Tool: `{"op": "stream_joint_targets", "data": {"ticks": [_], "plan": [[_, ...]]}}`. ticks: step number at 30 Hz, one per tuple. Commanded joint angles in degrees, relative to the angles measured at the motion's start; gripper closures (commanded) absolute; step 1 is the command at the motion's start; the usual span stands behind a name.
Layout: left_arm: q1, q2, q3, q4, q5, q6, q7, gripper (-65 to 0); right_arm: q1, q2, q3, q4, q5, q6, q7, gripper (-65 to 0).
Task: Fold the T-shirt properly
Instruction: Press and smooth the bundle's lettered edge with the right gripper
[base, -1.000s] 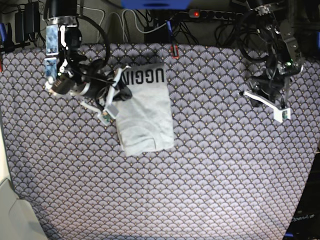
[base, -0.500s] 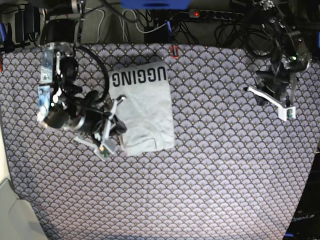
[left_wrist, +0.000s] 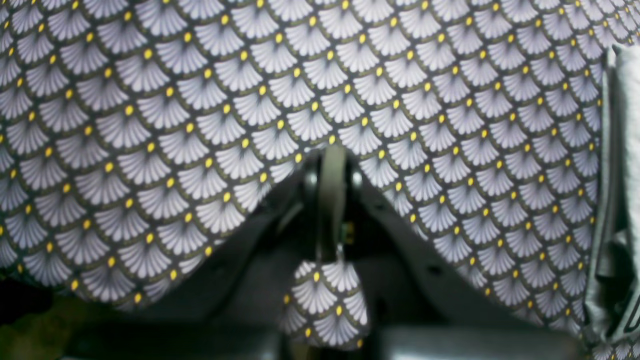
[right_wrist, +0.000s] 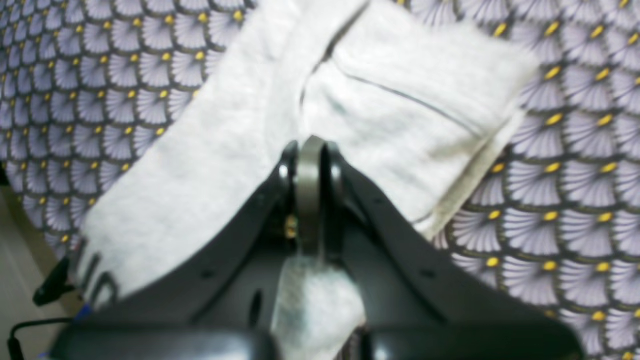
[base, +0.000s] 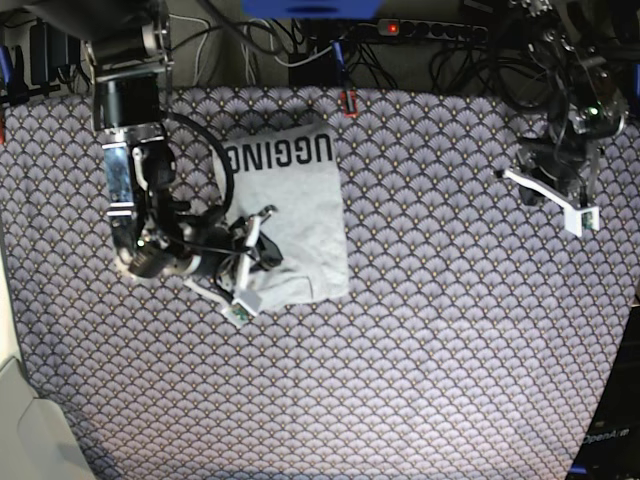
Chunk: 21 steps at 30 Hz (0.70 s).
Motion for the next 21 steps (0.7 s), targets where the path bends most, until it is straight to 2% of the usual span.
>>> {"op": "stream_joint_targets", "data": {"ticks": [1, 5, 10, 17, 21], "plan": [[-0.4, -0.5, -0.2, 1.0, -0.5, 0.0, -1.1, -0.4, 2.1, 0.9, 0.3, -0.6, 0.9, 0.2, 2.1, 0.0], [-0.4, -0.5, -0.1, 1.0, -0.5, 0.0, -1.1, -0.4, 3.1, 2.6, 0.2, -5.3, 0.9, 0.2, 4.7, 0.0], [-0.4, -0.4, 0.2, 1.0, -0.6, 0.0, -1.1, -0.4, 3.3, 3.8, 0.3, -5.1, 0.9, 0.2, 4.5, 0.0], [-0.4, -0.4, 0.0, 1.1, -0.7, -0.1, -1.1, -0.4, -1.1, 3.3, 0.7, 14.6, 1.2, 0.2, -4.6, 0.0], [-0.3, -0.5, -0.1, 1.2, -0.7, -0.1, -1.0, -0.4, -7.2, 1.1, 1.0, 24.8, 1.1, 0.2, -7.9, 0.0]]}}
